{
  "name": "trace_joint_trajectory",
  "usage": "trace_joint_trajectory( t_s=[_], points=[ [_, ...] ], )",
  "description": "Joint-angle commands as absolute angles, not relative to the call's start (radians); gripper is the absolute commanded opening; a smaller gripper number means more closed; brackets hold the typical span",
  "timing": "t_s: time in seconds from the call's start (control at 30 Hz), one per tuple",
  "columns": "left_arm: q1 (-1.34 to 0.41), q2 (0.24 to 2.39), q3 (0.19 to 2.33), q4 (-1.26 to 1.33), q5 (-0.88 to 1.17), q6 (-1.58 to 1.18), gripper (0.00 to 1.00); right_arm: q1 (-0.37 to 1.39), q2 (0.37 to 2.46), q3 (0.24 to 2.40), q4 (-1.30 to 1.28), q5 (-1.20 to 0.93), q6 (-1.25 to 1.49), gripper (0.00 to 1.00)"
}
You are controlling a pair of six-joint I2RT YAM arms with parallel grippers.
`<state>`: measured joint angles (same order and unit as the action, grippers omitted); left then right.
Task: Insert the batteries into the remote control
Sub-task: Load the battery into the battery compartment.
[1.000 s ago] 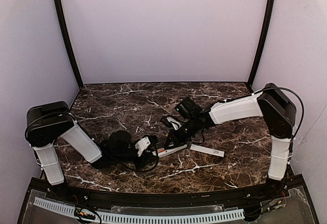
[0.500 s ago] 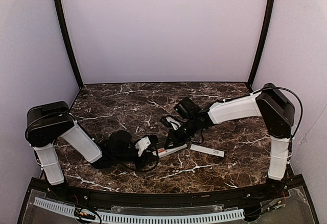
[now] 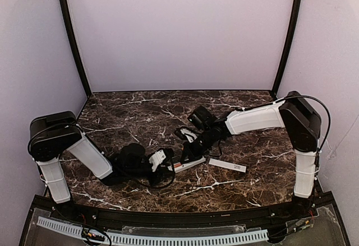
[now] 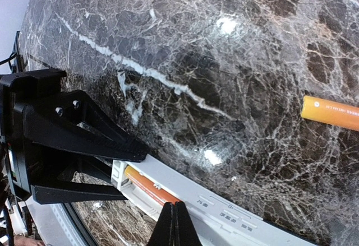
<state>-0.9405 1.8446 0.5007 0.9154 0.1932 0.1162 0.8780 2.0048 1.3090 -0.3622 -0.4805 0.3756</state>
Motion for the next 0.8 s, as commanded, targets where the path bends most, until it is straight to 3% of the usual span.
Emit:
trace_joint_trajectory(
  t_s=[0.0,0.77],
  points=[
    [-0.954,1.864,0.527,0.87,0.192,0.114,0.23,0.94,2.078,1.347,-0.387,-0.389,0.343,0.0],
    [-0.954,1.848,0.522,0.863,0.176,0.111,0.31,1.008,2.079,1.426,-0.544,-0.135,0.291,0.01]
  ],
)
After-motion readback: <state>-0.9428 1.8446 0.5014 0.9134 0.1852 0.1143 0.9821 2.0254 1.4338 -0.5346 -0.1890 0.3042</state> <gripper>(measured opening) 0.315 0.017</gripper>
